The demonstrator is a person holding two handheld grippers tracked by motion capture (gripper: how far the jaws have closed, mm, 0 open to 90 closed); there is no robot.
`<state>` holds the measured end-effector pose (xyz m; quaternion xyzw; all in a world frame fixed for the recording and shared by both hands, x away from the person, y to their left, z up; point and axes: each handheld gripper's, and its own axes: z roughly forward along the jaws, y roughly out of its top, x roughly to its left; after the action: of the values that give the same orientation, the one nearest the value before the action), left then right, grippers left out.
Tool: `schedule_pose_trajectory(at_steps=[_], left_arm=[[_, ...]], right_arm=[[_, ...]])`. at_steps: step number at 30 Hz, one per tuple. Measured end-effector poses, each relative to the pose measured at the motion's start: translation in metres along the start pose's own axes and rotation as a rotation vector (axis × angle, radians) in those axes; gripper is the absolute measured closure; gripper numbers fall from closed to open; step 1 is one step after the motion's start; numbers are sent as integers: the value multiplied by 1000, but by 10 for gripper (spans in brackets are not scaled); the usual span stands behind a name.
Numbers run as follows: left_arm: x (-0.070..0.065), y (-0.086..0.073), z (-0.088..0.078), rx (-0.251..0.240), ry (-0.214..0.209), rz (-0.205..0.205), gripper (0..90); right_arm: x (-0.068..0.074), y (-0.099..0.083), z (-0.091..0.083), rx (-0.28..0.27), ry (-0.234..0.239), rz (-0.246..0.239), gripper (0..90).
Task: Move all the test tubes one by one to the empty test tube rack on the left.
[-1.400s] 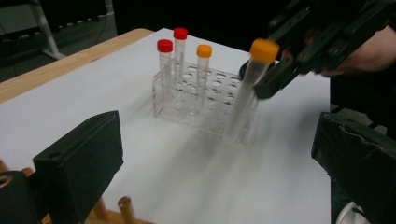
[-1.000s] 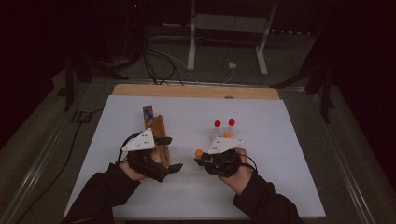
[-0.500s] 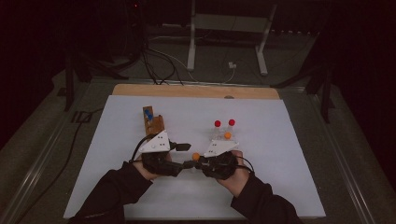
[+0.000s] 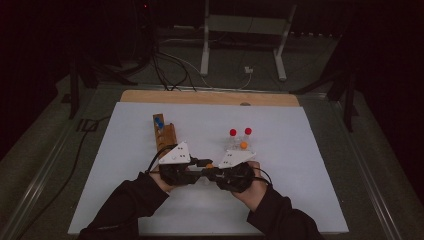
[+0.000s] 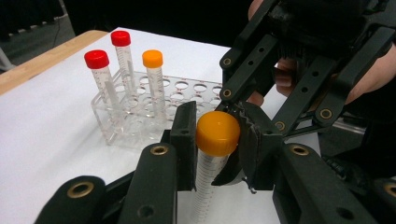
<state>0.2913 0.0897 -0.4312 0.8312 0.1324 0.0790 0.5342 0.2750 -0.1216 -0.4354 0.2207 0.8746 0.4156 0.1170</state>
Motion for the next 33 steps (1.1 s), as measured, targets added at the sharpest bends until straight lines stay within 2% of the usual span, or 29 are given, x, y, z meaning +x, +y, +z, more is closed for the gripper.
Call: schedule_pose_trajectory(at_steps=[4, 8, 10, 15, 26, 28, 33], left_arm=[[0, 0, -1, -2, 4, 13, 717], [1, 2, -4, -13, -3, 7, 719], [3, 3, -7, -23, -5, 1, 720], [8, 9, -20, -29, 21, 0, 720], [26, 16, -50, -59, 108, -22, 720], [29, 17, -55, -71, 126, -24, 720], [37, 20, -65, -83, 169, -31, 720]], right_arm=[[-1, 0, 0, -4, 4, 1, 749], [-2, -1, -2, -21, 16, 10, 738], [-2, 0, -4, -42, 11, 20, 689], [-4, 1, -13, -81, -13, 31, 550], [-2, 5, -27, -166, -26, 34, 269], [-2, 5, -28, -179, -29, 38, 171], [-3, 4, -28, -189, -13, 46, 107]])
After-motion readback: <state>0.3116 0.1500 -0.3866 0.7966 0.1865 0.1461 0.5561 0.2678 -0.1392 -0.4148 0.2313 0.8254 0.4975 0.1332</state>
